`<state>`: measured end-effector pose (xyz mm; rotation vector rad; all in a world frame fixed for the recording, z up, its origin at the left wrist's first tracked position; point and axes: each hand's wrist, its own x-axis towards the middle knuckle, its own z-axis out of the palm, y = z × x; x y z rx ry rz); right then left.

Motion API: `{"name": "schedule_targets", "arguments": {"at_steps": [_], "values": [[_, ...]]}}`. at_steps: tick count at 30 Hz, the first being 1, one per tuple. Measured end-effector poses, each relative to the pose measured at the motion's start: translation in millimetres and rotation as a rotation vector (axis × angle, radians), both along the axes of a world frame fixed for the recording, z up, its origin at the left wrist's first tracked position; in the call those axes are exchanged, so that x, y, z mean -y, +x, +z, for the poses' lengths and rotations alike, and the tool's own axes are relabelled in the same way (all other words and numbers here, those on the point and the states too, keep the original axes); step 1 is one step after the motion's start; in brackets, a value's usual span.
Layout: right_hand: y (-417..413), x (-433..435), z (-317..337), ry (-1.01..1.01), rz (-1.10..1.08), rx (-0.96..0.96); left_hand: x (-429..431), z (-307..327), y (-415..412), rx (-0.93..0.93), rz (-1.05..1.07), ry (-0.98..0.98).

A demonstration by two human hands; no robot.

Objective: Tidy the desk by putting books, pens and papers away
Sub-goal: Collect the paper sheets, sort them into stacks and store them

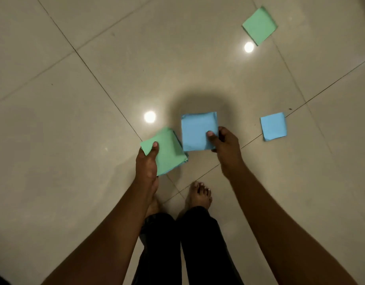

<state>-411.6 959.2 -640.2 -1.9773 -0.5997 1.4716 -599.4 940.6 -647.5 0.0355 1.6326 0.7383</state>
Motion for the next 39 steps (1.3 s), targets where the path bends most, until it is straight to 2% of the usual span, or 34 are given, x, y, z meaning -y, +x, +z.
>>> {"name": "schedule_targets", "arguments": {"at_steps": [2, 7, 9, 11, 12, 14, 15, 20, 24, 29, 35, 37, 39], "values": [[-13, -8, 35, 0.058, 0.138, 0.058, -13, 24, 9, 0.040, 0.013, 0.002], [-21, -39, 86, 0.055, 0.490, 0.380, -58, 82, 32, 0.149, -0.002, -0.034], [-18, -53, 101, 0.091, 0.595, 0.413, -72, 95, 40, 0.093, -0.059, 0.026], [-6, -75, 111, 0.130, 0.582, 0.376, -87, 101, 53, 0.039, -0.034, 0.050], [6, -92, 109, 0.159, 0.500, 0.369, -95, 98, 60, 0.026, -0.013, 0.049], [38, -131, 84, 0.204, 0.319, 0.402, -110, 86, 71, 0.016, 0.016, 0.057], [60, -155, 61, 0.207, 0.302, 0.464, -120, 74, 78, 0.008, 0.028, 0.074], [164, -270, -62, -0.008, 0.628, 0.865, -159, -4, 115, -0.006, 0.099, 0.133], [214, -339, -114, -0.010, 0.652, 1.003, -178, -63, 146, -0.001, 0.157, 0.129], [237, -368, -153, -0.122, 0.723, 0.994, -183, -95, 166, 0.007, 0.152, 0.146], [235, -318, -145, -0.140, 0.624, 0.953, -156, -78, 165, -0.005, 0.109, 0.107], [231, -283, -137, -0.100, 0.519, 0.833, -143, -62, 165, -0.010, 0.096, 0.091], [221, -247, -119, -0.032, 0.278, 0.550, -131, -45, 164, -0.008, 0.081, 0.067]]}}
